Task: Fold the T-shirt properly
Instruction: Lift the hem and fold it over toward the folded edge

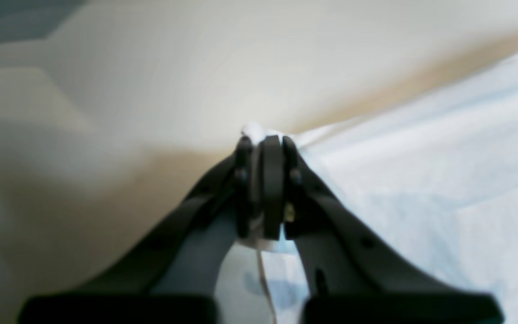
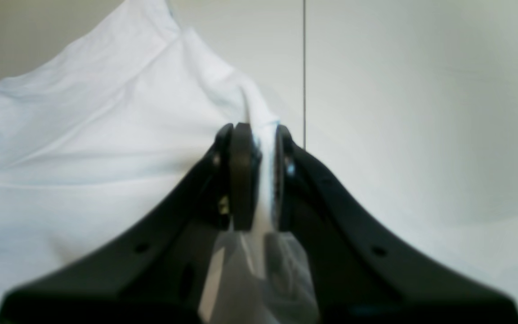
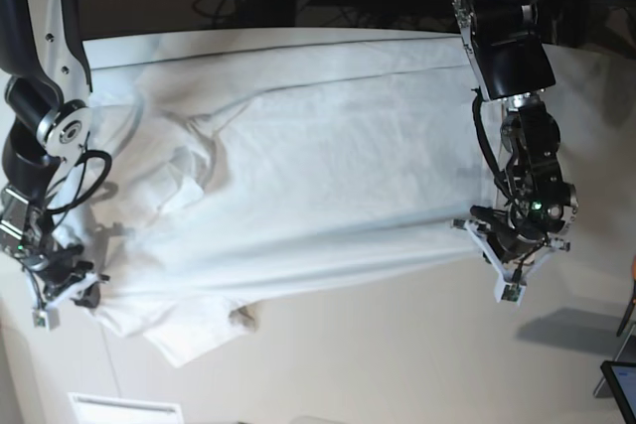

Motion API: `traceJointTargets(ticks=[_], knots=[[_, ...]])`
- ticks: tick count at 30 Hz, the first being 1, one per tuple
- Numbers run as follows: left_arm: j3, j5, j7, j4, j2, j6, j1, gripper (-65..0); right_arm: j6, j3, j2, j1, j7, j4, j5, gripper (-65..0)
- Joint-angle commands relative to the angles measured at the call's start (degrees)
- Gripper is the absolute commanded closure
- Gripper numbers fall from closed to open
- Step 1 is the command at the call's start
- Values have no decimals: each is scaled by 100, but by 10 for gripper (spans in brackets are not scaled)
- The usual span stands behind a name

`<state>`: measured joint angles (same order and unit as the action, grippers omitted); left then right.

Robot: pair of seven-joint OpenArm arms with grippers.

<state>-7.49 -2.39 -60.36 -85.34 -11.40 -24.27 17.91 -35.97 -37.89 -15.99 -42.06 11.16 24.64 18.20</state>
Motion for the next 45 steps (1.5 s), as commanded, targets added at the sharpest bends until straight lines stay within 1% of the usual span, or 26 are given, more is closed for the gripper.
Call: traceJointTargets(ticks=[1,4,6,9,14,15,20,22,25,31,36,39,42,45], knots=[[-21,112,-8,-297,-87,49,51,0,67,-22,-181,-229,-48,125,-92,-68],[-21,112,-149,-736,-60,49,-196,0,41,-22,-208,-229,128,125,-92,-68],[-21,112,-254,-991,-51,49,-363,0,41,-22,-217,-229,128,133,-92,-68],[-21,112,-483,-1317,-34,49,-565,0,41,-22,-217,-123,251,362,-92,-68],[-12,112,-527,-1695,-16,49,-978,0,32,-13,-190,26,541,784,-92,-68],[-21,112,-536,-1747,37,49,-1066,0,32,-5,-190,70,585,863,-92,-68],[-3,112,-536,-1774,107,49,-1312,0,32,4,-181,193,717,1048,-92,-68],[-21,112,-527,-1747,195,49,-1338,0,32,-13,-181,255,717,1021,-92,-68],[-3,121,-518,-1747,204,49,-1365,0,32,-13,-41,404,717,1057,-92,-68],[41,129,-527,-1642,204,49,-1391,0,32,-13,74,562,708,1057,-92,-68],[41,129,-509,-1642,230,49,-1708,0,32,-13,91,589,708,1267,-92,-68],[-12,129,-509,-1800,318,49,-1831,0,32,-13,91,589,717,1347,-92,-68],[6,129,-518,-2046,318,49,-1945,0,32,-13,91,589,884,1452,-92,-68],[32,138,-518,-2073,318,49,-1945,0,32,-13,100,598,998,1654,-92,-68]])
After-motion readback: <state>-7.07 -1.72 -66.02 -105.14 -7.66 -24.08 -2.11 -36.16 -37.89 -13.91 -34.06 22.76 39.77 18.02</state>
